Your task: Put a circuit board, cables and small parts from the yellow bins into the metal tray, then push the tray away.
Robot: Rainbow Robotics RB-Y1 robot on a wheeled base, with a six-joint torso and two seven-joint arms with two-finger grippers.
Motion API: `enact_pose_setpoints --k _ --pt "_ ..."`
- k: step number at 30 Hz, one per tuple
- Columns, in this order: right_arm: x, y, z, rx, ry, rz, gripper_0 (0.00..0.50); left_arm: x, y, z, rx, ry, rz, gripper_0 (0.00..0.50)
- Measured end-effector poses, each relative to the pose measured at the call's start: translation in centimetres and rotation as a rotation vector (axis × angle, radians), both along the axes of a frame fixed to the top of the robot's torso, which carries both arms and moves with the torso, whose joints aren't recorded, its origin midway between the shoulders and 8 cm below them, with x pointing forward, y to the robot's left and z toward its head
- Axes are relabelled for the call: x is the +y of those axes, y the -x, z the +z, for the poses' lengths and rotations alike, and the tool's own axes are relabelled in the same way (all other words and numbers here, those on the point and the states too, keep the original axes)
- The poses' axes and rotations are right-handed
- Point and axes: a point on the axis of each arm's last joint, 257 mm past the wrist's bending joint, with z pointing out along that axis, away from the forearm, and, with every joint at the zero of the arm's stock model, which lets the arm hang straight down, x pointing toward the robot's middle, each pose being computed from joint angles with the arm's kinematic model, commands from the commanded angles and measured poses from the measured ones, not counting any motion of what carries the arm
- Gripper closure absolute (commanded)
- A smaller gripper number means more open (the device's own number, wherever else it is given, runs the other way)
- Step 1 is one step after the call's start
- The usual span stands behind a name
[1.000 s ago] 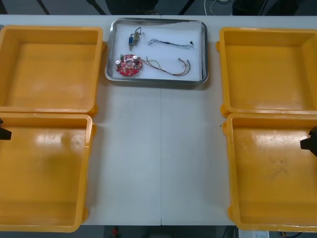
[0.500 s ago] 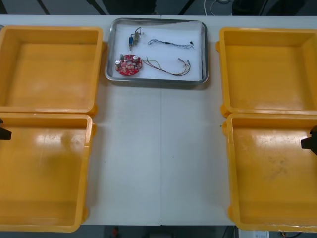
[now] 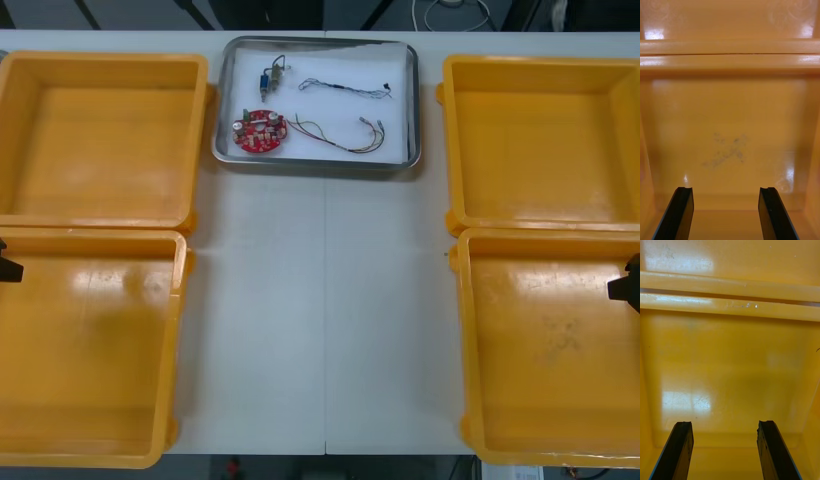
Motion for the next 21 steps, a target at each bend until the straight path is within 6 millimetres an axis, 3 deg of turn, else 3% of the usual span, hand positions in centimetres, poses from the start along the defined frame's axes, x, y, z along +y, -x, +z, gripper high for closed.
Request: enact_pose_setpoints --k 21 --pt "0.00 0.00 0.00 0.000 0.000 0.000 0.000 0.00 0.00 0.00 0.000 0.000 0.000 0.000"
